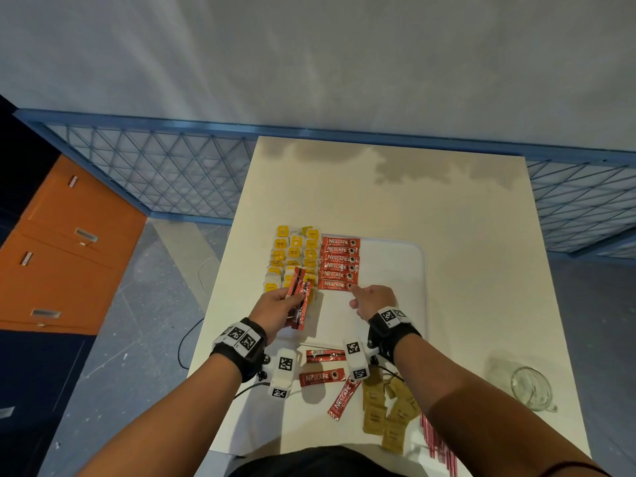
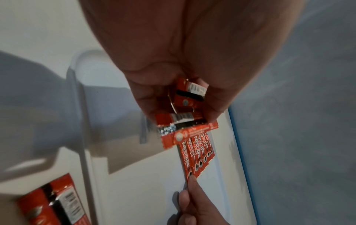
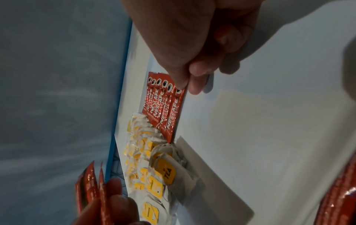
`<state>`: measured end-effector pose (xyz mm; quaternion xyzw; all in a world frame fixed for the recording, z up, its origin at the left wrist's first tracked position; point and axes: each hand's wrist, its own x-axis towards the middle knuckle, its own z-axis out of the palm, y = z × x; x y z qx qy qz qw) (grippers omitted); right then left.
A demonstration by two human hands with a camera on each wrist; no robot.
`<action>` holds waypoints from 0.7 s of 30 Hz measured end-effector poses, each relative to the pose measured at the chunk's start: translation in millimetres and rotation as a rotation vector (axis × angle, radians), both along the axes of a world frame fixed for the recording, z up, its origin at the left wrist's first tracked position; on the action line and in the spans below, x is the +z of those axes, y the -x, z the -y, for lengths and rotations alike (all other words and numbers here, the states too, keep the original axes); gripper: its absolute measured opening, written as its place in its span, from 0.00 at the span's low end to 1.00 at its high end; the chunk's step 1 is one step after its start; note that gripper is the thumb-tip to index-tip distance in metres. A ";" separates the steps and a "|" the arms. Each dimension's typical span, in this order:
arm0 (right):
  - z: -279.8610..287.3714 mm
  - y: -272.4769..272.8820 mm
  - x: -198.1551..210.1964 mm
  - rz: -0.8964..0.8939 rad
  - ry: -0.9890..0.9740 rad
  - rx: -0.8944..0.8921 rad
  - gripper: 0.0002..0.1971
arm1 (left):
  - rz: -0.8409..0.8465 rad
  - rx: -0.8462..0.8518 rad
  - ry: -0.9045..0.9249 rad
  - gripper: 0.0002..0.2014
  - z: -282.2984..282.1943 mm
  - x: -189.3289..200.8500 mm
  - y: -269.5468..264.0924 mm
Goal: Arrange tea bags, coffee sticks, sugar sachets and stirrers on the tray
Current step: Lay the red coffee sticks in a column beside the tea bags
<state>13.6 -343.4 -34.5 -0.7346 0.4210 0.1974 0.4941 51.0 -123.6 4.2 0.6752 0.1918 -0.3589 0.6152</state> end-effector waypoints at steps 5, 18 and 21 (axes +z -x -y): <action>1.3 -0.4 0.0 0.007 -0.016 -0.006 0.21 | -0.007 -0.033 0.014 0.09 0.7 -2.1 2.6; -15.5 7.9 27.4 0.477 -0.163 0.299 0.10 | -0.002 -0.109 0.051 0.11 7.8 2.8 7.1; -17.8 6.9 34.2 0.500 -0.131 0.457 0.13 | 0.018 -0.128 0.046 0.12 9.5 6.2 6.8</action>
